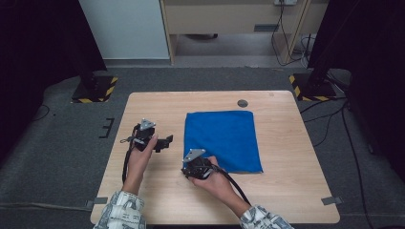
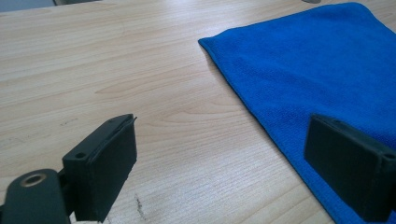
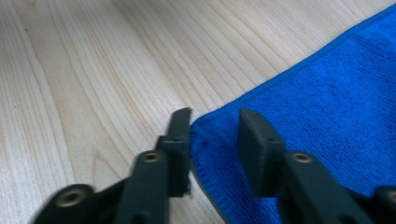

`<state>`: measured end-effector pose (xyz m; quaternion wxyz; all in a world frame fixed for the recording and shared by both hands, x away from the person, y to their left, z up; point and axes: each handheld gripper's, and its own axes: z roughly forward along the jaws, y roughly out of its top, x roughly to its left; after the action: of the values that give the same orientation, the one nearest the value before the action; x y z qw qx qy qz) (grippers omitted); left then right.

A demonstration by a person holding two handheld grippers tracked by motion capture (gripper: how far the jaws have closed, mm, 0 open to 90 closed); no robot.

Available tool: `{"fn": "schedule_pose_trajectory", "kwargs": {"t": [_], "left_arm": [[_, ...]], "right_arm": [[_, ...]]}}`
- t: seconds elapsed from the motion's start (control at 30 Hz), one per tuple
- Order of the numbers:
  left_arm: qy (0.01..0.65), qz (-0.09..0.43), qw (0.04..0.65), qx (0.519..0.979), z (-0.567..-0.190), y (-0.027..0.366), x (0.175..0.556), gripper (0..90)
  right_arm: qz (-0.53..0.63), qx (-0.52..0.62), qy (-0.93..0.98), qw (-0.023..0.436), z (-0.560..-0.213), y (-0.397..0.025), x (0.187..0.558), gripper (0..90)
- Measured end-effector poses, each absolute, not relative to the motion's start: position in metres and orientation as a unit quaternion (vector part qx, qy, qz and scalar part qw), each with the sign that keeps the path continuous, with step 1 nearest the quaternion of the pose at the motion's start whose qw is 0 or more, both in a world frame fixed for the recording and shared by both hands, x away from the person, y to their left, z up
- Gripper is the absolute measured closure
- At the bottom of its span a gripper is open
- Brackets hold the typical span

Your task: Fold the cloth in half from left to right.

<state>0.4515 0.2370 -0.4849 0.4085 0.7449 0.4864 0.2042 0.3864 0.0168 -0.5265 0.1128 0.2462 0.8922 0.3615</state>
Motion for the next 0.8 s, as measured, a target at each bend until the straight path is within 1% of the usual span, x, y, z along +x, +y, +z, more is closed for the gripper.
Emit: {"fn": "schedule_pose_trajectory", "kwargs": {"t": [0.17, 0.23, 0.33, 0.43, 0.53, 0.6, 0.63, 0.67, 0.8], "left_arm": [[0.482, 0.199, 0.411, 0.747, -0.484, 0.235, 0.451, 9.0], [0.481, 0.195, 0.413, 0.748, -0.485, 0.234, 0.452, 9.0], [0.479, 0.193, 0.413, 0.75, -0.484, 0.231, 0.453, 9.3], [0.476, 0.19, 0.412, 0.754, -0.483, 0.228, 0.455, 10.0], [0.469, 0.187, 0.413, 0.758, -0.481, 0.224, 0.461, 13.4], [0.467, 0.184, 0.417, 0.758, -0.479, 0.221, 0.468, 13.5], [0.465, 0.184, 0.418, 0.758, -0.478, 0.219, 0.472, 15.3], [0.459, 0.185, 0.415, 0.764, -0.478, 0.217, 0.475, 19.0], [0.444, 0.188, 0.393, 0.783, -0.479, 0.209, 0.493, 22.7]], "right_arm": [[0.362, 0.257, 0.889, 0.111, -0.526, 0.014, 0.39, 84.6], [0.368, 0.265, 0.885, 0.105, -0.527, 0.012, 0.392, 87.2], [0.378, 0.276, 0.88, 0.085, -0.527, 0.01, 0.392, 87.9], [0.385, 0.273, 0.878, 0.078, -0.527, 0.012, 0.387, 88.1], [0.394, 0.268, 0.876, 0.074, -0.523, 0.015, 0.382, 88.1], [0.398, 0.263, 0.876, 0.071, -0.52, 0.018, 0.378, 88.1], [0.398, 0.262, 0.876, 0.07, -0.519, 0.02, 0.376, 88.1], [0.401, 0.26, 0.876, 0.068, -0.518, 0.021, 0.373, 88.1], [0.407, 0.256, 0.874, 0.063, -0.516, 0.026, 0.364, 88.1]]}}
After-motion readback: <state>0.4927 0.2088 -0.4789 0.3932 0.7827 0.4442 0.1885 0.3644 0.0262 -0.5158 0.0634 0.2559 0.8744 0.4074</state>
